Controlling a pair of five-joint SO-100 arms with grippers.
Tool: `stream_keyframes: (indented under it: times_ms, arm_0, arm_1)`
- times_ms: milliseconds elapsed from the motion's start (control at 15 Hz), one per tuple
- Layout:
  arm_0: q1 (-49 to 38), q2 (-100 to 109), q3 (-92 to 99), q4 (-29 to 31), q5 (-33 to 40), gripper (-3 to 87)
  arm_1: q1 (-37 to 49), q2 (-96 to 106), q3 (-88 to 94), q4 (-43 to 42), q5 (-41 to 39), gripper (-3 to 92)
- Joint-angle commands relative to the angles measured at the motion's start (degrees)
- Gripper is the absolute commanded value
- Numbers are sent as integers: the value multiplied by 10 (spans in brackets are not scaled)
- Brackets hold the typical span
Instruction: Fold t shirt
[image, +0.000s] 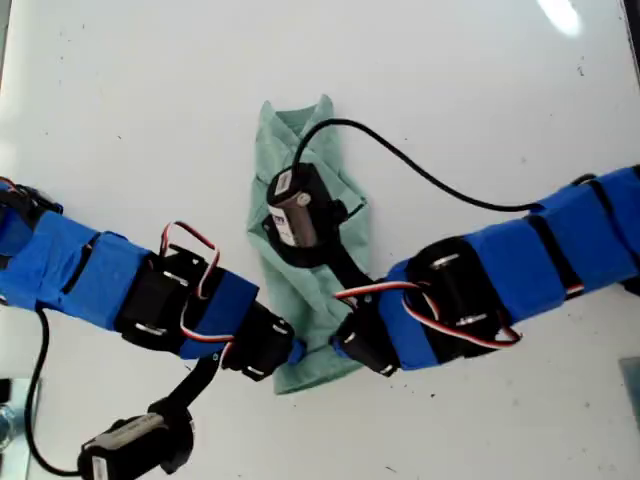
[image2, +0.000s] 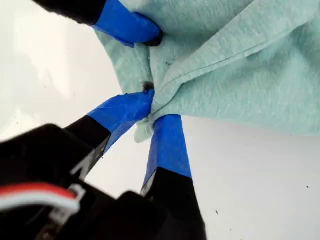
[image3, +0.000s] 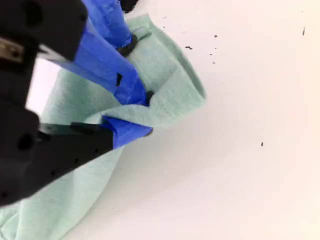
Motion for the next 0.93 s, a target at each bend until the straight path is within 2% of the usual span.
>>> stream_keyframes:
  times_ms: [0,267,333,400,467,533,600,733,800,867]
  arm_0:
    - [-6,96,-2,3,-4,-2]
    - [-142,181,105,24,40,6]
    - [-178,183,124,28,59,45]
    - [-214,187,145,27,75,127]
    - [-250,192,161,28,89,187]
    - [-291,209,195,26,89,220]
    - [-330,248,236,21,85,243]
    - [-398,398,343,-12,83,254]
    - [-438,489,415,-33,76,256]
    - [-476,587,500,-70,80,253]
  arm_1:
    - [33,62,-8,-16,-5,1]
    - [174,72,12,3,-47,0]
    - [222,74,26,0,-59,10]
    - [274,74,52,-1,-59,72]
    - [324,71,76,-16,-68,213]
    - [368,65,81,-20,-75,288]
    - [407,69,90,-37,-100,454]
    - [474,105,100,-40,-124,361]
    - [521,160,158,-46,-105,325]
    - [558,223,225,-78,-127,312]
